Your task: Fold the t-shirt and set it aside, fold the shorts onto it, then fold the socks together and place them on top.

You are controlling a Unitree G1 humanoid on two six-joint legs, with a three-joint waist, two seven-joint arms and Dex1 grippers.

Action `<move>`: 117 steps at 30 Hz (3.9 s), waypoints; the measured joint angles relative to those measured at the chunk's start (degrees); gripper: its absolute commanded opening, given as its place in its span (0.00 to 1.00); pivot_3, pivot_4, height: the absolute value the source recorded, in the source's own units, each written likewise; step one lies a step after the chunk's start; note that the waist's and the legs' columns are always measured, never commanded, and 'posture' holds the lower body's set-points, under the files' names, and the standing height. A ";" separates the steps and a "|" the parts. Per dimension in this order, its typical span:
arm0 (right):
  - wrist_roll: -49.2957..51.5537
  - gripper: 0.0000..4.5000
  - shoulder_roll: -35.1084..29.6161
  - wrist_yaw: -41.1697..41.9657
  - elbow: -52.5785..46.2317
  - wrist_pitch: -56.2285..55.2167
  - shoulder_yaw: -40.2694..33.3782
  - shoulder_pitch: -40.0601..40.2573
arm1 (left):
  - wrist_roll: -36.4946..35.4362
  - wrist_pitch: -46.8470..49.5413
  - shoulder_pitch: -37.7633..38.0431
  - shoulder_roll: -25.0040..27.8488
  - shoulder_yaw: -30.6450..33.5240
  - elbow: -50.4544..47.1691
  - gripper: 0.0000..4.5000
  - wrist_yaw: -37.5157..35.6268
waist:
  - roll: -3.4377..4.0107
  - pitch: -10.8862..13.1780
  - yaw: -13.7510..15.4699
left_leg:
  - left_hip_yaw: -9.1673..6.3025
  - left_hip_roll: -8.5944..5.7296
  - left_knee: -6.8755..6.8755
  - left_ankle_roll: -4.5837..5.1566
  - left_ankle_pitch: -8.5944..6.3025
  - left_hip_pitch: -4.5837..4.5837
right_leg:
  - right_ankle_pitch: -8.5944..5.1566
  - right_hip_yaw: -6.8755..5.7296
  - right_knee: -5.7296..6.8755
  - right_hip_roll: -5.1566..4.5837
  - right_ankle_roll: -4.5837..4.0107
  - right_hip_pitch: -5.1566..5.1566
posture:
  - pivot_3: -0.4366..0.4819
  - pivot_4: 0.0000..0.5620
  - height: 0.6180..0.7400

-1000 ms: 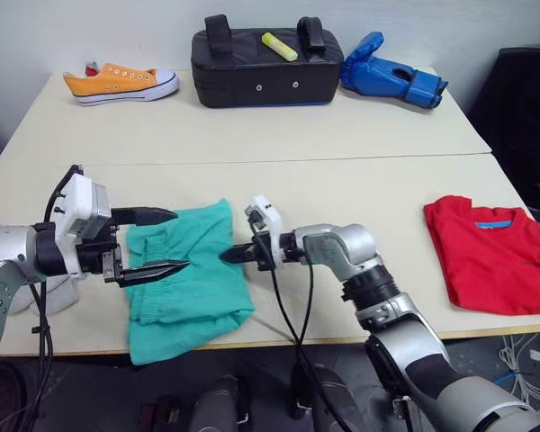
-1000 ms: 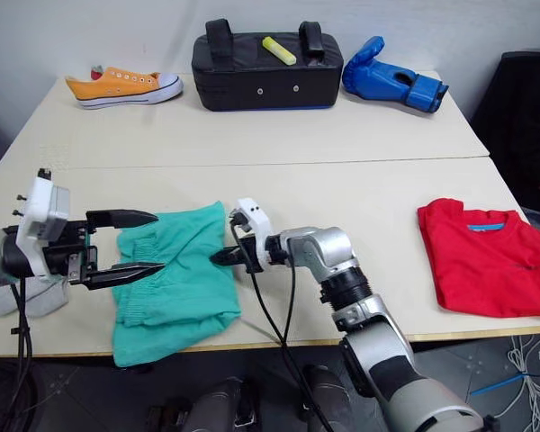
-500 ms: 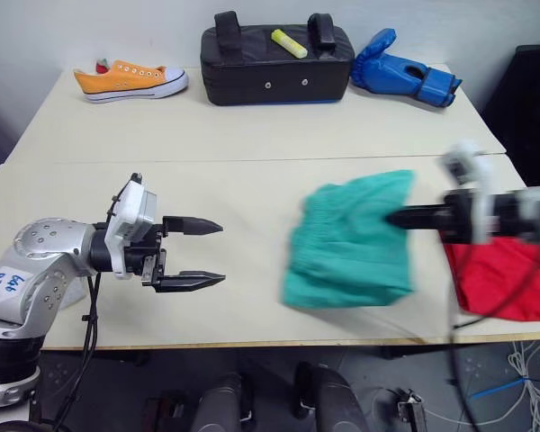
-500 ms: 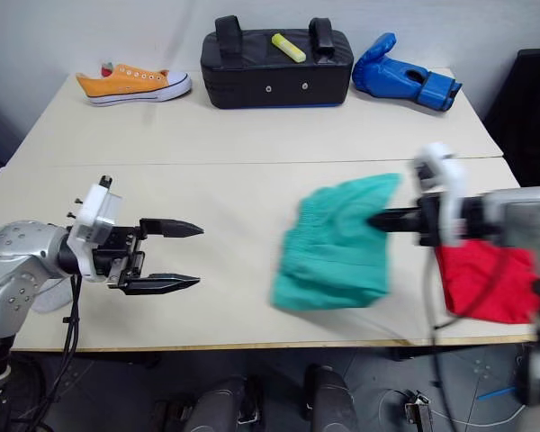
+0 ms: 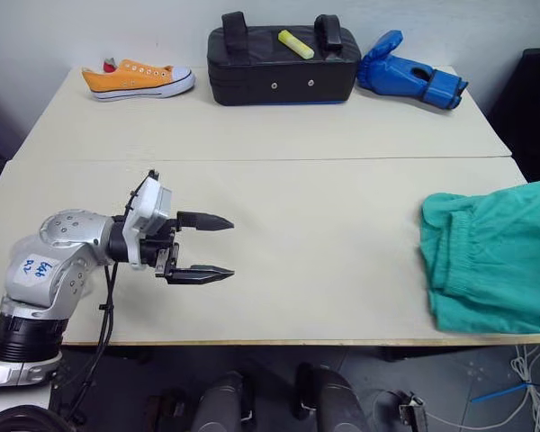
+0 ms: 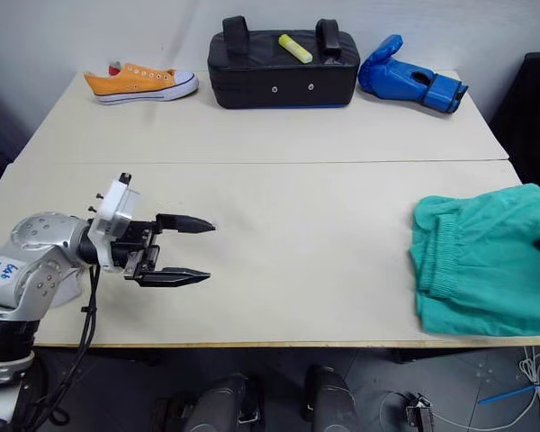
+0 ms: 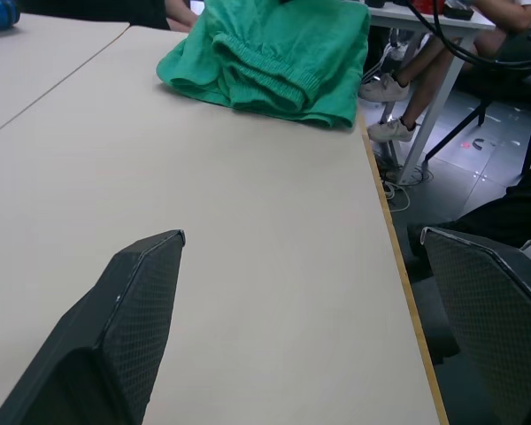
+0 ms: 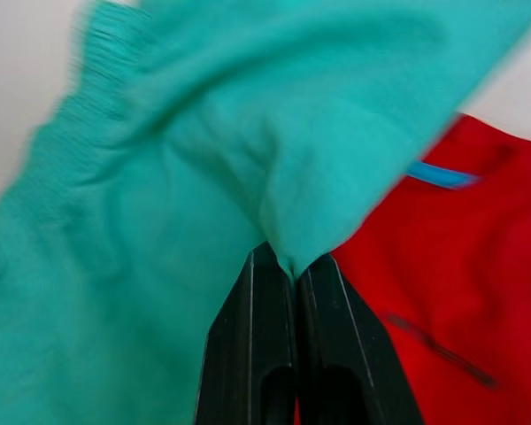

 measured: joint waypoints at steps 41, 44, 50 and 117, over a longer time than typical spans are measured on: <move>43.60 0.99 25.88 -10.74 -59.45 12.30 2.76 -5.31 | 7.04 1.45 42.58 1.27 32.74 -11.42 1.00 16.83 | 0.00 0.16 0.17 | -0.63 0.05 0.03 -0.12 -0.42 0.15 | 0.00 -0.17 -0.40 -0.05 0.02 0.51 | 0.48 0.27 1.00; 43.18 0.99 26.46 -8.97 -57.78 12.11 5.02 -7.33 | 9.91 -1.99 45.67 1.38 36.82 -6.71 1.00 16.75 | -0.01 0.16 0.50 | -0.64 0.04 0.04 -0.08 -0.49 0.14 | 0.02 -0.20 -0.47 -0.07 0.04 0.53 | 0.48 0.27 1.00; 40.65 0.99 26.72 -6.79 -55.66 11.55 7.49 -7.99 | 19.23 -18.75 45.53 6.25 36.46 9.42 1.00 14.19 | -0.01 0.15 0.81 | -0.61 0.06 0.01 0.14 -0.78 0.12 | 0.04 -0.20 -0.54 -0.08 -0.01 0.45 | 0.48 0.27 1.00; 12.05 1.00 28.77 -9.05 -53.90 -1.72 14.69 -2.67 | 0.41 51.97 -7.44 -9.50 -5.02 -13.58 0.80 36.59 | -0.03 0.06 1.04 | -0.51 -0.06 0.15 0.01 -0.06 0.12 | 0.18 -0.15 -0.30 0.01 0.16 0.56 | 0.48 0.27 1.00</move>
